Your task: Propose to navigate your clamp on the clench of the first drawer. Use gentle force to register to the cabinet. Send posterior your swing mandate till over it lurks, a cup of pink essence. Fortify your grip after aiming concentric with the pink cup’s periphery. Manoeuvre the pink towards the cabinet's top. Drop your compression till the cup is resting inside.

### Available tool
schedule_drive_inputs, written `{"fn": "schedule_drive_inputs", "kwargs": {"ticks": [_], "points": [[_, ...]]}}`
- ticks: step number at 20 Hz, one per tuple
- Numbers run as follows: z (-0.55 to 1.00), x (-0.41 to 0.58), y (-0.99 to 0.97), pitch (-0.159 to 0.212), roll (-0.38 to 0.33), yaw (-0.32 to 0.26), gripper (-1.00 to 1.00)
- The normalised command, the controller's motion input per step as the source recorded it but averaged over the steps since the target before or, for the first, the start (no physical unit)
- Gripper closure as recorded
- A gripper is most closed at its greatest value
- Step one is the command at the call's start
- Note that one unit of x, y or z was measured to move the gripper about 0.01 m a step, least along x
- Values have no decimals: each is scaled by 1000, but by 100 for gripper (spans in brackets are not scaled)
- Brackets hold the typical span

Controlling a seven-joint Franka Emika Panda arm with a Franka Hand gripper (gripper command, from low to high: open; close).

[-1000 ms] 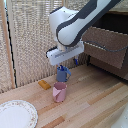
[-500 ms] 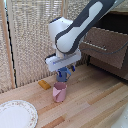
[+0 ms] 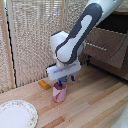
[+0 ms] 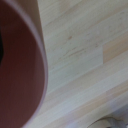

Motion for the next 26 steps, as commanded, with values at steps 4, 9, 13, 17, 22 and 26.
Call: {"fn": "schedule_drive_inputs", "kwargs": {"ticks": [4, 9, 13, 17, 22, 26], "points": [[-437, -40, -120, 2, 0, 0, 100], [-167, 0, -51, 12, 34, 7, 100], [-19, 0, 5, 0, 0, 6, 100], [0, 0, 0, -36, 0, 0, 100], [0, -47, 0, -88, 0, 0, 100], [0, -144, 9, -140, 5, -20, 100]]}}
